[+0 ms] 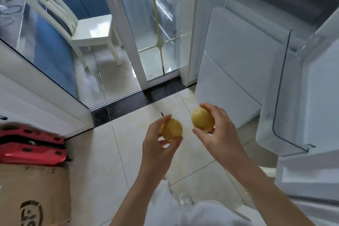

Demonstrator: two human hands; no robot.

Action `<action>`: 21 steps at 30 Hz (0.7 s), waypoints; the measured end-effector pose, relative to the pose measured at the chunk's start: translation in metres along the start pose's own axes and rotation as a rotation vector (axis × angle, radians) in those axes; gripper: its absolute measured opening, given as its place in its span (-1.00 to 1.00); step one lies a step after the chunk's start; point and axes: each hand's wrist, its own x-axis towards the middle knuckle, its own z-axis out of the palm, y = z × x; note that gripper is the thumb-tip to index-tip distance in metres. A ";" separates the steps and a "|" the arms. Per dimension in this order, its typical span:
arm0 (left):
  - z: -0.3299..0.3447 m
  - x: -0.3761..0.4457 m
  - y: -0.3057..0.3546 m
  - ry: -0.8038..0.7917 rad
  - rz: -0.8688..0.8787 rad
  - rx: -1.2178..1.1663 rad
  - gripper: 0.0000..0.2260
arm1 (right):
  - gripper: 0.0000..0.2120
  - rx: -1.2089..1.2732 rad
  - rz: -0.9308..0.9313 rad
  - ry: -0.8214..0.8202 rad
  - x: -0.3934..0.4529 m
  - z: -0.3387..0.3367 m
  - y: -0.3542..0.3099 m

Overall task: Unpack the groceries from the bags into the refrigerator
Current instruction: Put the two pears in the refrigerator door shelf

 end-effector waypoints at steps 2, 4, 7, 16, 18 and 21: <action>0.000 0.032 0.001 -0.063 0.016 -0.002 -0.43 | -0.43 0.001 0.026 0.045 0.020 0.003 -0.003; -0.001 0.068 0.005 -0.128 0.043 -0.027 -0.39 | -0.42 0.006 0.035 0.123 0.042 0.005 -0.007; -0.005 0.122 0.016 -0.256 0.105 -0.031 -0.38 | -0.41 -0.016 0.059 0.272 0.078 0.001 -0.019; 0.023 0.253 0.077 -0.629 0.322 -0.112 -0.36 | -0.44 -0.112 0.215 0.682 0.137 -0.049 -0.047; 0.041 0.266 0.090 -0.705 0.348 -0.133 -0.40 | -0.44 -0.112 0.261 0.748 0.138 -0.061 -0.047; 0.072 0.277 0.112 -0.822 0.389 -0.155 -0.43 | -0.45 -0.165 0.306 0.845 0.135 -0.081 -0.044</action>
